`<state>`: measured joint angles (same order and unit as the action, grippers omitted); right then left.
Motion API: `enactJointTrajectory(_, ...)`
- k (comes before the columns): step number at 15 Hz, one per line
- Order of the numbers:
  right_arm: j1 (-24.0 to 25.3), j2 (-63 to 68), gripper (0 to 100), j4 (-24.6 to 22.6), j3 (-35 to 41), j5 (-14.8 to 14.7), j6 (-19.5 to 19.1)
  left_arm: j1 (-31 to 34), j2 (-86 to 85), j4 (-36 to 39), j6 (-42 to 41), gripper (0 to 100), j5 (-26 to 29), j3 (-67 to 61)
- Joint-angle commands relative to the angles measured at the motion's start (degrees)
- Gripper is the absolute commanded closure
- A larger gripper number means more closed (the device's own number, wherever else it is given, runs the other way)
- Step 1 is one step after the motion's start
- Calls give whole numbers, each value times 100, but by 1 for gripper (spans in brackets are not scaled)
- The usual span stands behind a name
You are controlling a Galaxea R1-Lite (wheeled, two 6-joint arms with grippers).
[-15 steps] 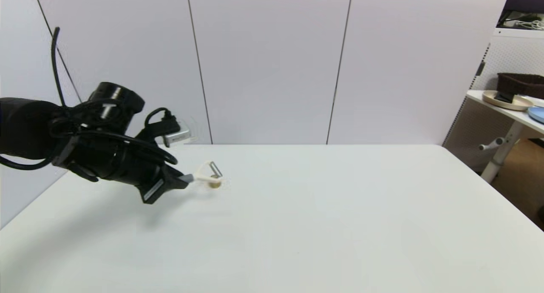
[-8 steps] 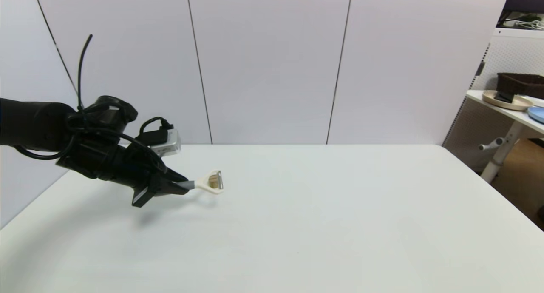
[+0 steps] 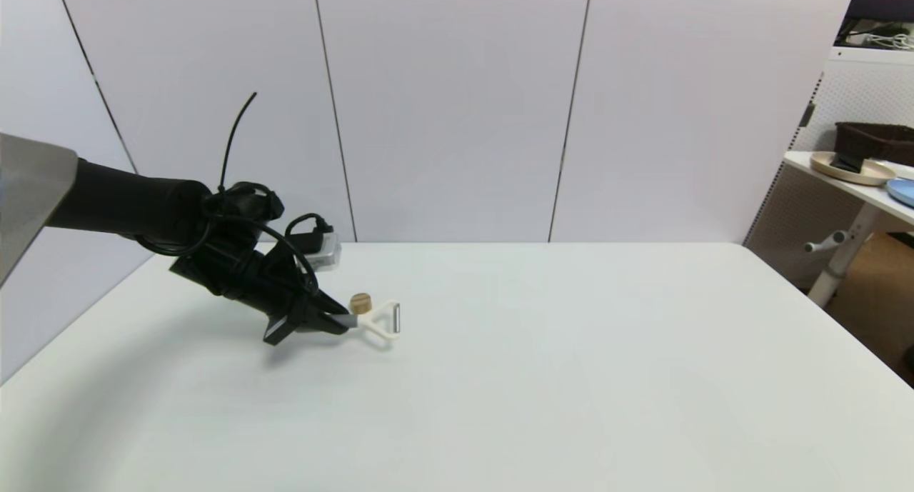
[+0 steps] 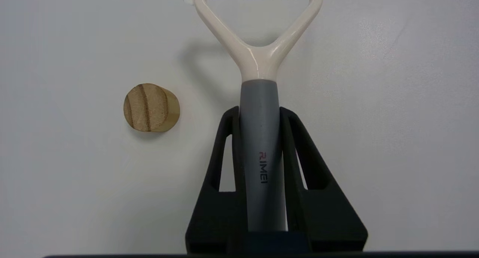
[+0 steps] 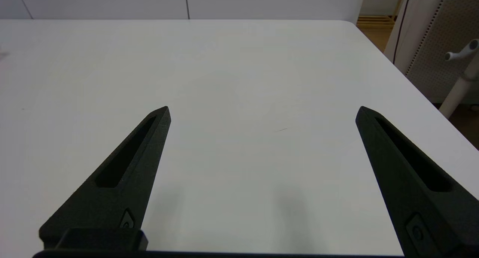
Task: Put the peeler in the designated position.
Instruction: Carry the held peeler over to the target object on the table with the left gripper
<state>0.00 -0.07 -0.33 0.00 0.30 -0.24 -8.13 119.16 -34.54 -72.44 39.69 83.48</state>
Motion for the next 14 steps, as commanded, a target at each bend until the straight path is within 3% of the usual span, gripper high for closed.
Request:
enactJointTrajectory(1, 0, -1, 0, -2, 0, 5, -2, -75, 485, -80, -192, 100, 65, 230)
enactJointTrajectory(9, 0, -1, 0, -2, 0, 5, -2, -136, 617, -80, -271, 100, 135, 318)
enactJointTrajectory(10, 0, -1, 0, -2, 0, 5, -2, -136, 617, -80, -271, 0, 144, 327)
enactJointTrajectory(14, 0, -1, 0, -2, 0, 5, -2, -127, 617, -71, -359, 0, 135, 371)
